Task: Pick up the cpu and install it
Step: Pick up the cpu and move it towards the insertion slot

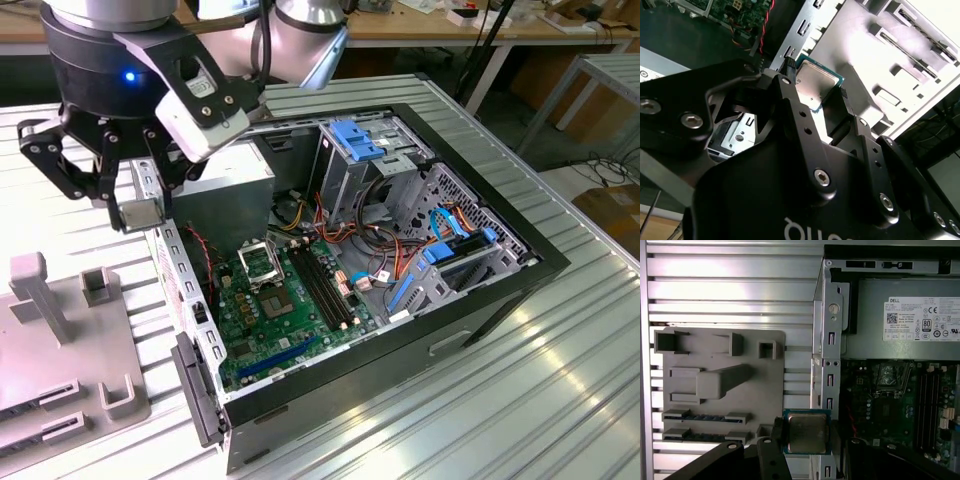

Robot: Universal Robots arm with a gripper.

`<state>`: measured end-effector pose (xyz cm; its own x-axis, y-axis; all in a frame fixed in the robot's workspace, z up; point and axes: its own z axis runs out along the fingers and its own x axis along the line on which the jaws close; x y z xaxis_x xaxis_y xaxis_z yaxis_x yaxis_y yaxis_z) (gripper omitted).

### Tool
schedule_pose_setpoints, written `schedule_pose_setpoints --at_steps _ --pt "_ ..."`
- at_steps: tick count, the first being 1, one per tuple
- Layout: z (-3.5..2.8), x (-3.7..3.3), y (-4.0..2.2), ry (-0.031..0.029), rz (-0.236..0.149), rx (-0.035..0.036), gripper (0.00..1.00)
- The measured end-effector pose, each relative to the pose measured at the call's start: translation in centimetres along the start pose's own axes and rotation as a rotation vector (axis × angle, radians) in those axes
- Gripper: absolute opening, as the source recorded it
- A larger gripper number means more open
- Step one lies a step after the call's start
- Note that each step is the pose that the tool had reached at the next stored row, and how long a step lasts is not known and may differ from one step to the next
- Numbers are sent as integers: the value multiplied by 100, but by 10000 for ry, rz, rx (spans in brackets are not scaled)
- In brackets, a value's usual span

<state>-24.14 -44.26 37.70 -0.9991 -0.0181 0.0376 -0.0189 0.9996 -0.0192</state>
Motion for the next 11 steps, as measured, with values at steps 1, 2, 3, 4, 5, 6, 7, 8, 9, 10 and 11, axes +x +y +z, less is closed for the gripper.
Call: schedule_pose_setpoints --at_steps 1,2,3,4,5,6,7,8,9,10,11 --pt "-1 -10 0 -1 4 0 47" --pt "-1 -21 -1 -3 8 0 47" --pt "-1 -31 -1 -5 14 -1 47" --pt "-1 -41 -1 -7 20 -1 47" --pt "-1 -51 -1 -9 24 -1 47" --pt "-2 -64 -1 -10 30 -1 47" --pt "-2 -73 -2 -13 34 -2 47" --pt "-2 -83 -2 -16 40 -2 47" --pt "-3 -94 -3 -19 46 -2 47" --pt "-3 -103 -3 -24 53 -2 47" --pt "-3 -109 -3 -28 60 -2 47"
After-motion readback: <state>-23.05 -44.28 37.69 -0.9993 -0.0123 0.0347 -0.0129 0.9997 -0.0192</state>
